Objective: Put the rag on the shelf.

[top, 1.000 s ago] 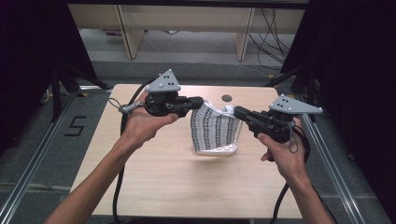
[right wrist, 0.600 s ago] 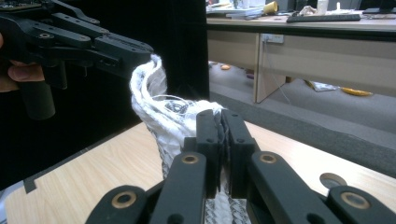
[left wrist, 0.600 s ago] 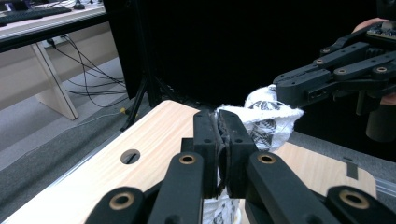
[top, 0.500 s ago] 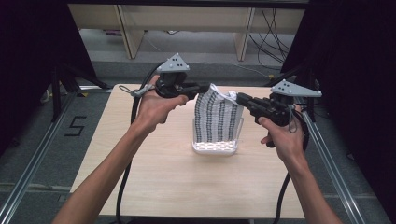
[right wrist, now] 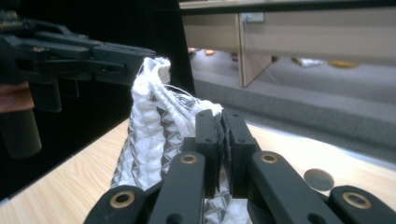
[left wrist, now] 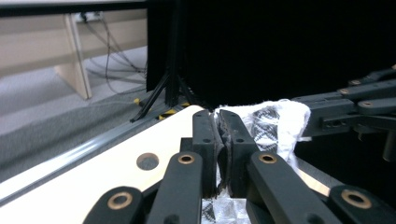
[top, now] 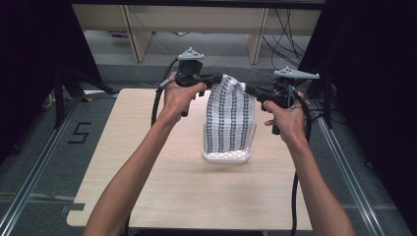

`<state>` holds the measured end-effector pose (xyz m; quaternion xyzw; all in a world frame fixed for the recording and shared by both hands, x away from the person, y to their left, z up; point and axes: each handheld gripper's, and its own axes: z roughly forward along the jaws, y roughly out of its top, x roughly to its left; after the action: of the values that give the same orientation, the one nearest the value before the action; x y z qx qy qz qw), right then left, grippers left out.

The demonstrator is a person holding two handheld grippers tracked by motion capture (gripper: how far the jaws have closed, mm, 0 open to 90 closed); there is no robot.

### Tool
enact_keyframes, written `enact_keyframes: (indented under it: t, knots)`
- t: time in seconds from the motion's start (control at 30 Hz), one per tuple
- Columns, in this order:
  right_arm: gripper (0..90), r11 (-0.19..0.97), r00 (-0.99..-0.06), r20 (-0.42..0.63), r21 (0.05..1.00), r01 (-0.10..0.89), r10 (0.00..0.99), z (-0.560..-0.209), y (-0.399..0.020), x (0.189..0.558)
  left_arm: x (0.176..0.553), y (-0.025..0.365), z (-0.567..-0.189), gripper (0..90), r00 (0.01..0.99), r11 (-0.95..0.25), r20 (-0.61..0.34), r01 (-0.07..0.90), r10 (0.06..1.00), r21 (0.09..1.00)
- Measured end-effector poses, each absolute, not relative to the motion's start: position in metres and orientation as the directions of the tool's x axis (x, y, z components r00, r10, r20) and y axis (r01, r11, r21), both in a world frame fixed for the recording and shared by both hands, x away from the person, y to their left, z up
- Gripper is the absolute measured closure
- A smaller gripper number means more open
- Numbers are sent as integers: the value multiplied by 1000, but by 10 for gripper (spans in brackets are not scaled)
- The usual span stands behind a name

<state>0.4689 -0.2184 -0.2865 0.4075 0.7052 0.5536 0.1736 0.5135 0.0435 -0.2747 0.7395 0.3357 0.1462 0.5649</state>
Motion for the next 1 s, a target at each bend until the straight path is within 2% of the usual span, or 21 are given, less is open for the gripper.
enact_keyframes:
  t: [0.13, 0.3, 0.47, 0.5, 0.67, 0.8, 0.83, 0.87, 1.0]
  knots:
    - [864, 52, -594, 214, 916, 398, 775, -297, -219, 483, 525, 43, -286, 851, 708, -132, -180, 362, 683, 923]
    - [861, 12, -550, 277, 886, 463, 788, -313, -220, 500, 540, 44, -305, 848, 685, -134, -207, 409, 699, 902]
    - [857, 39, -540, 260, 877, 480, 800, -320, -219, 510, 545, 45, -317, 848, 670, -133, -227, 441, 707, 888]
    - [857, 23, -527, 287, 862, 506, 800, -323, -215, 511, 547, 46, -324, 848, 668, -136, -235, 454, 707, 881]
    - [856, 64, -526, 253, 857, 511, 812, -329, -214, 518, 550, 52, -335, 838, 657, -135, -262, 489, 707, 862]
    - [830, 50, -492, 267, 840, 541, 828, -336, -214, 521, 550, 51, -340, 759, 659, -167, -257, 508, 707, 845]
    - [792, 69, -495, 250, 839, 540, 832, -338, -216, 523, 550, 51, -342, 698, 651, -166, -269, 526, 710, 834]
    - [727, 55, -485, 277, 823, 565, 830, -342, -216, 524, 551, 51, -343, 624, 645, -188, -258, 538, 720, 822]
    - [573, 59, -459, 260, 817, 573, 850, -348, -218, 525, 551, 51, -345, 510, 631, -215, -219, 537, 744, 816]
